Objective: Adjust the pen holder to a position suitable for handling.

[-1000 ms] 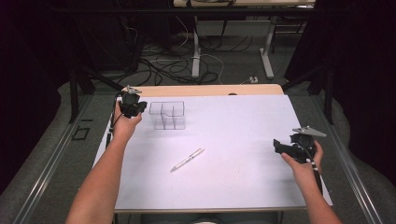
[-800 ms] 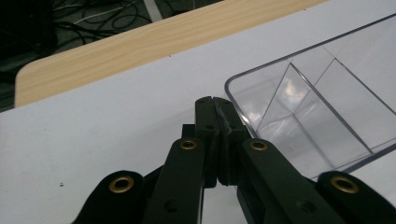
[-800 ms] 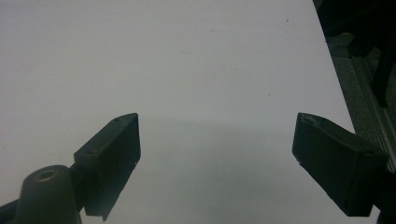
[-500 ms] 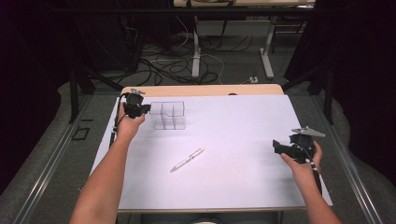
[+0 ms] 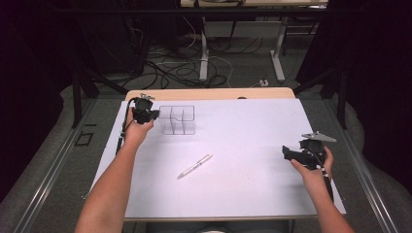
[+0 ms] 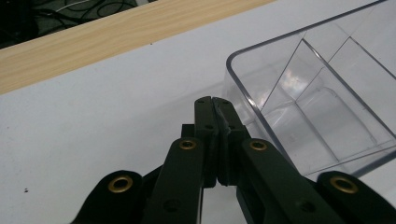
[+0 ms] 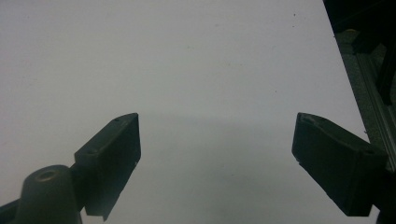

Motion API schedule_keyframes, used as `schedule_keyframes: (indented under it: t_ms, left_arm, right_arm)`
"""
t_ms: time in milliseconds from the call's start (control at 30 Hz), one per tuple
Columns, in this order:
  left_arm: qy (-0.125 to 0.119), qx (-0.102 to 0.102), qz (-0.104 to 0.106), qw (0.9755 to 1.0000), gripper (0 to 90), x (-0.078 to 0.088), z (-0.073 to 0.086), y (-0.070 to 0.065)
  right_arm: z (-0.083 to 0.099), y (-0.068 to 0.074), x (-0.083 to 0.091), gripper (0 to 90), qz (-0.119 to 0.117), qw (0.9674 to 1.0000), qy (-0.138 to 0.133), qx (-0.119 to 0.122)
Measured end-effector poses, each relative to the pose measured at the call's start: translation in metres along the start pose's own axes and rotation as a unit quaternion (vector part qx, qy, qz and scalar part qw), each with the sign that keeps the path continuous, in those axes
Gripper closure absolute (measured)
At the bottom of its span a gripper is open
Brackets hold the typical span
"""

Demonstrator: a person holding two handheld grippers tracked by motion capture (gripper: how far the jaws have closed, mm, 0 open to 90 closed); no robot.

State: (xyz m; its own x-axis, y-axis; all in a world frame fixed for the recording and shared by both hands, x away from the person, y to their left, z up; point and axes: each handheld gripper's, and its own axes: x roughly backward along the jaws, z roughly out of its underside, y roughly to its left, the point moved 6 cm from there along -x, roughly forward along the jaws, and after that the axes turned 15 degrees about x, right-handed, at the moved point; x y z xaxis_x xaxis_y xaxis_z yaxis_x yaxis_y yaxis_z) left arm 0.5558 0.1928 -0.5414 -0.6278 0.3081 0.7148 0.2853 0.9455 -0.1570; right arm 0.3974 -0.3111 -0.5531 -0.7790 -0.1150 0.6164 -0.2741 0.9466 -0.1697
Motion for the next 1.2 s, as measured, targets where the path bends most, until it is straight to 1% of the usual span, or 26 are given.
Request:
schedule_keyframes:
  t_ms: [33, 67, 200, 233, 267, 333, 400, 433, 467, 500, 600, 633, 700, 733, 767, 800, 833, 867, 900, 1067, 1133, 1200]
  left_arm:
    - [-0.003, 0.002, 0.002, 1.0000, 89.4, -0.001, 0.000, -0.002]
    - [-0.004, 0.004, 0.010, 0.9999, 89.4, -0.001, 0.000, -0.006]
    - [-0.001, 0.001, 0.014, 0.9999, 89.4, -0.002, 0.001, -0.012]
    - [-0.002, 0.004, 0.020, 0.9998, 89.4, -0.003, 0.001, -0.017]
    - [-0.002, 0.004, 0.020, 0.9998, 89.4, -0.003, 0.001, -0.017]
    - [0.001, 0.005, 0.024, 0.9997, 89.4, -0.003, 0.002, -0.024]
    - [0.000, 0.004, 0.027, 0.9996, 89.4, -0.003, 0.002, -0.027]
    - [0.001, 0.002, 0.034, 0.9994, 89.3, -0.004, 0.003, -0.033]
    - [0.000, 0.003, 0.035, 0.9994, 89.4, -0.004, 0.004, -0.035]
    - [0.000, 0.003, 0.035, 0.9994, 89.4, -0.004, 0.004, -0.035]
    - [0.001, 0.002, 0.040, 0.9992, 89.3, -0.006, 0.005, -0.043]
    - [0.005, -0.001, 0.042, 0.9991, 89.4, -0.006, 0.006, -0.045]
    - [0.005, -0.002, 0.045, 0.9990, 89.3, -0.006, 0.007, -0.050]
    - [0.005, -0.003, 0.046, 0.9989, 89.4, -0.007, 0.008, -0.052]
    - [0.005, -0.005, 0.049, 0.9988, 89.3, -0.007, 0.008, -0.057]
    - [0.005, -0.005, 0.049, 0.9988, 89.3, -0.007, 0.008, -0.057]
    - [0.006, -0.010, 0.053, 0.9986, 89.3, -0.007, 0.010, -0.061]
    - [0.006, -0.010, 0.053, 0.9986, 89.3, -0.007, 0.010, -0.061]
    - [0.006, -0.011, 0.056, 0.9984, 89.3, -0.007, 0.010, -0.065]
    - [0.009, -0.024, 0.064, 0.9976, 89.2, -0.008, 0.012, -0.078]
    - [0.011, -0.027, 0.064, 0.9975, 89.2, -0.008, 0.012, -0.080]
    - [0.008, -0.024, 0.067, 0.9975, 89.1, -0.011, 0.012, -0.087]
  right_arm:
    - [0.000, 0.000, 0.000, 15.1, 0.000, 1.0000, 0.000, 0.000]
    - [0.000, 0.000, 0.000, 15.1, -0.001, 1.0000, 0.000, 0.002]
    - [0.000, 0.000, 0.000, 15.1, 0.001, 1.0000, -0.001, 0.000]
    - [0.000, 0.000, 0.000, 15.1, 0.000, 1.0000, 0.000, 0.000]
    - [0.000, 0.000, 0.000, 15.1, 0.000, 1.0000, 0.000, -0.001]
    - [0.000, 0.000, 0.000, 15.1, 0.000, 1.0000, -0.001, 0.002]
    - [0.000, 0.001, 0.000, 15.1, -0.002, 1.0000, 0.001, 0.003]
    - [0.000, 0.001, 0.000, 15.1, -0.003, 1.0000, 0.001, 0.003]
    - [0.000, 0.002, 0.000, 15.1, -0.004, 1.0000, 0.001, 0.001]
    - [0.000, 0.002, 0.000, 15.1, -0.004, 1.0000, 0.001, 0.001]
    - [0.000, 0.004, 0.000, 15.1, -0.004, 1.0000, 0.001, -0.002]
    - [0.000, 0.004, 0.000, 15.1, -0.005, 1.0000, 0.002, -0.002]
    - [-0.001, 0.004, 0.000, 15.1, -0.005, 1.0000, -0.001, 0.002]
    - [-0.001, 0.004, 0.000, 15.2, -0.005, 1.0000, -0.001, 0.001]
    - [-0.001, 0.004, 0.001, 15.1, -0.005, 1.0000, -0.001, 0.002]
    - [-0.001, 0.004, 0.001, 15.1, -0.005, 1.0000, -0.002, 0.001]
    - [-0.001, 0.004, 0.001, 15.1, -0.005, 1.0000, -0.002, 0.001]
    - [-0.001, 0.004, 0.001, 15.1, -0.005, 1.0000, -0.002, 0.001]
    - [-0.001, 0.003, 0.001, 15.2, -0.005, 1.0000, -0.002, 0.003]
    - [-0.001, 0.004, 0.001, 15.1, -0.004, 1.0000, -0.001, 0.000]
    - [-0.001, 0.004, 0.001, 15.2, -0.006, 1.0000, -0.001, -0.002]
    - [-0.001, 0.004, 0.001, 15.1, -0.004, 1.0000, -0.001, 0.001]
